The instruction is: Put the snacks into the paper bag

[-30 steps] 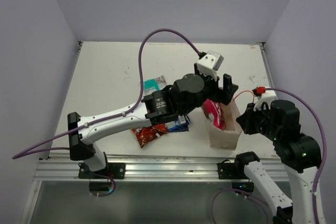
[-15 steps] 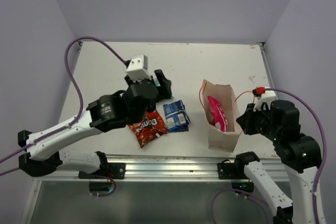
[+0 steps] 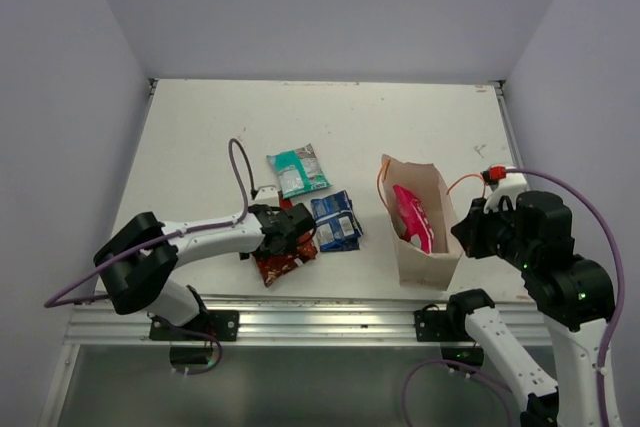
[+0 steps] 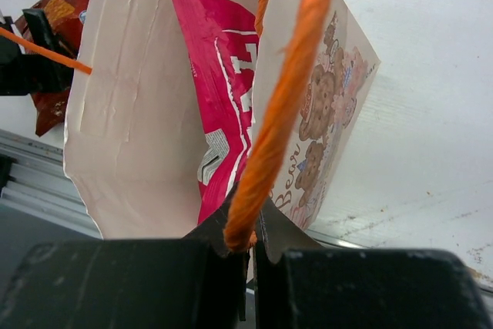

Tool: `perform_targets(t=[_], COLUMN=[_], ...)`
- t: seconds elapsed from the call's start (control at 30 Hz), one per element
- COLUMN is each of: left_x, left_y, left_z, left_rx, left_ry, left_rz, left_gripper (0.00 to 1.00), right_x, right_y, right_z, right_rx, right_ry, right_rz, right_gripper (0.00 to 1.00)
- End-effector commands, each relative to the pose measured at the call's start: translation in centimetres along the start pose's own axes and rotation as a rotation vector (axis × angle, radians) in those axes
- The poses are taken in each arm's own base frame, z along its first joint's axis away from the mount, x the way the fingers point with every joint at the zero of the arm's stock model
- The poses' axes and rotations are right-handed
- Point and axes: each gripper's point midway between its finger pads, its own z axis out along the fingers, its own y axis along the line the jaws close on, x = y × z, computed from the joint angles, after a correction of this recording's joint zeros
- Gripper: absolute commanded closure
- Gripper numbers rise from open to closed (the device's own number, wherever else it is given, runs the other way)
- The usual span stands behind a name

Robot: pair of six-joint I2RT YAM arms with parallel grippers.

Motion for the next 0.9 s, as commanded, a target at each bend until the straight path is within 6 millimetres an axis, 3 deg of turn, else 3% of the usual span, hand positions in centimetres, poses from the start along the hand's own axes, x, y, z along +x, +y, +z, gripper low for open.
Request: perform_targets(t=[0.0, 0.1, 0.17, 0.2, 0.27, 0.37, 0.4, 0.43, 0.47, 0.5, 0.57, 0.6, 0.63, 0.73, 0.8, 0.83, 0.87], left_x=[2.1, 2.6, 2.8, 2.9, 1.8, -2.7, -5.9, -8.0, -12.1, -14.9, -18.6, -22.2, -23.9, -24.6, -23.3, -22.0, -20.9], left_y=[-1.6, -3.1, -2.9, -2.2, -1.7, -1.5, -2.3, -2.7, -4.2, -5.2, -7.4, -9.1, -10.8, -13.0, -15.6, -16.6, -17.6], left_z=[1.8, 2.7, 3.1, 3.0, 2.4, -1.1, -4.4, -6.4, -10.5, -13.7, -19.5, -24.9, -29.6, -34.7, -38.4, -39.6, -39.4], left_rx=[0.069, 0.138, 0.125, 0.095, 0.068, 0.077, 0.138, 0.174, 0.269, 0.371, 0.559, 0.725, 0.873, 1.048, 1.224, 1.302, 1.332], left_ry=[0.049, 0.046, 0.046, 0.051, 0.017, -0.088, -0.145, -0.193, -0.275, -0.336, -0.422, -0.508, -0.555, -0.589, -0.582, -0.559, -0.541], left_rz=[-0.032, -0.019, 0.003, 0.012, -0.004, -0.051, -0.100, -0.105, -0.165, -0.202, -0.140, -0.190, -0.157, -0.098, -0.038, 0.009, 0.038], left_gripper=[0.10, 0.15, 0.79, 1.00, 1.00, 1.00, 1.00, 1.00, 1.00, 1.00, 1.00, 1.00, 1.00, 1.00, 1.00, 1.00, 1.00], right_x=[-1.0, -1.2, -1.2, -1.2, -1.4, -1.3, -1.4, -1.4, -1.4, -1.4, -1.5, -1.4, -1.5, -1.5, -1.5, -1.6, -1.6], right_y=[0.4, 0.4, 0.5, 0.5, 0.5, 0.4, 0.4, 0.4, 0.4, 0.4, 0.4, 0.4, 0.3, 0.3, 0.2, 0.1, 0.0], right_z=[-0.9, -1.1, -1.1, -1.1, -1.1, -1.0, -1.0, -1.0, -1.0, -0.9, -0.9, -0.9, -0.8, -0.8, -0.8, -0.8, -0.8], right_rx=[-0.013, -0.016, -0.017, -0.017, -0.015, -0.013, -0.014, -0.012, -0.014, -0.012, -0.011, -0.011, -0.008, -0.004, 0.003, 0.007, 0.010], right_ry=[-0.038, -0.043, -0.043, -0.042, -0.042, -0.039, -0.041, -0.041, -0.041, -0.039, -0.036, -0.036, -0.035, -0.036, -0.035, -0.039, -0.038], right_rz=[-0.018, -0.019, -0.020, -0.022, -0.020, -0.020, -0.022, -0.022, -0.020, -0.021, -0.019, -0.020, -0.019, -0.019, -0.016, -0.018, -0.016], right_gripper=[1.00, 1.00, 1.00, 1.00, 1.00, 1.00, 1.00, 1.00, 1.00, 1.00, 1.00, 1.00, 1.00, 1.00, 1.00, 1.00, 1.00])
